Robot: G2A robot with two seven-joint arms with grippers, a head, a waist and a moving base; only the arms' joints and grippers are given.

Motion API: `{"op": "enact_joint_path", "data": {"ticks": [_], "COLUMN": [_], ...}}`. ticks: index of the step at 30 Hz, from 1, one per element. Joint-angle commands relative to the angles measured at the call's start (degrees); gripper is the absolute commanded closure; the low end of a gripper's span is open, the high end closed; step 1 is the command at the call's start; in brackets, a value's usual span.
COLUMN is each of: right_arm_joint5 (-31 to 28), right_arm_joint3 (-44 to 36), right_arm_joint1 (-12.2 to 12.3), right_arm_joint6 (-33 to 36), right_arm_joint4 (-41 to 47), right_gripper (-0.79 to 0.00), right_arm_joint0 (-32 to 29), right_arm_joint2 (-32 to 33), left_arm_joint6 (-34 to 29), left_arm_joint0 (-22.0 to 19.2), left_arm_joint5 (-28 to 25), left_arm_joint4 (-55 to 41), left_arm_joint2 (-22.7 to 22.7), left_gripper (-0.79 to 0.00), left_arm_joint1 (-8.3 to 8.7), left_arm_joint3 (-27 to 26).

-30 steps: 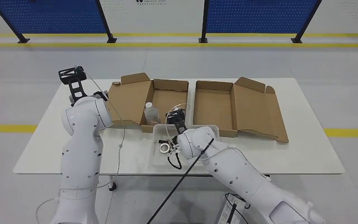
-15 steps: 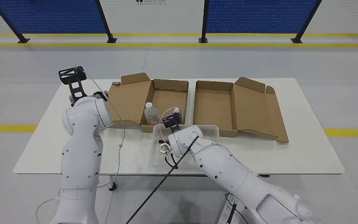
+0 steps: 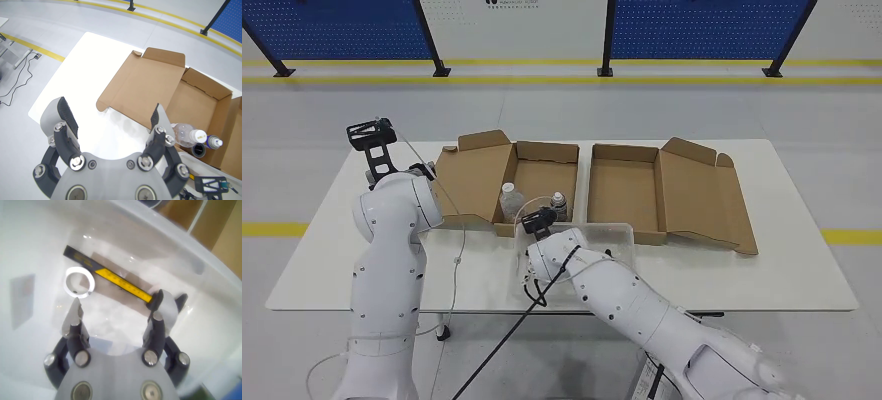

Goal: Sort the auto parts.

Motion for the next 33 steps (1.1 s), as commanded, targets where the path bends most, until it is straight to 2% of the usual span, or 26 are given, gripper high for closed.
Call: {"op": "enact_joint_path", "data": {"ticks": [1, 12, 33], "right_arm_joint5": [0.04, -1.49, -4.16], "right_arm_joint3": [0.79, 4.71, 12.92], "right_arm_joint1": [-0.38, -2.63, -6.66], "right_arm_joint6": [-0.17, -1.31, -4.92], "right_arm_joint4": [0.1, 1.22, 3.24], "right_gripper": [-0.388, -0.351, -0.345], "right_arm_joint0": [0.22, 0.68, 2.72], "right_arm_joint2": [0.0, -0.32, -0.03], "left_arm_joint6": [0.0, 0.0, 0.0], "left_arm_joint0": [0.0, 0.0, 0.0], "left_arm_joint5": [0.0, 0.0, 0.0], "left_arm_joint4": [0.0, 0.0, 0.0], "left_arm_joint2": [0.0, 0.0, 0.0], "left_gripper": [-0.785, -0.785, -0.785], "left_arm_joint1": [0.0, 0.0, 0.0], "left_arm_joint3": [0.0, 0.0, 0.0]}}
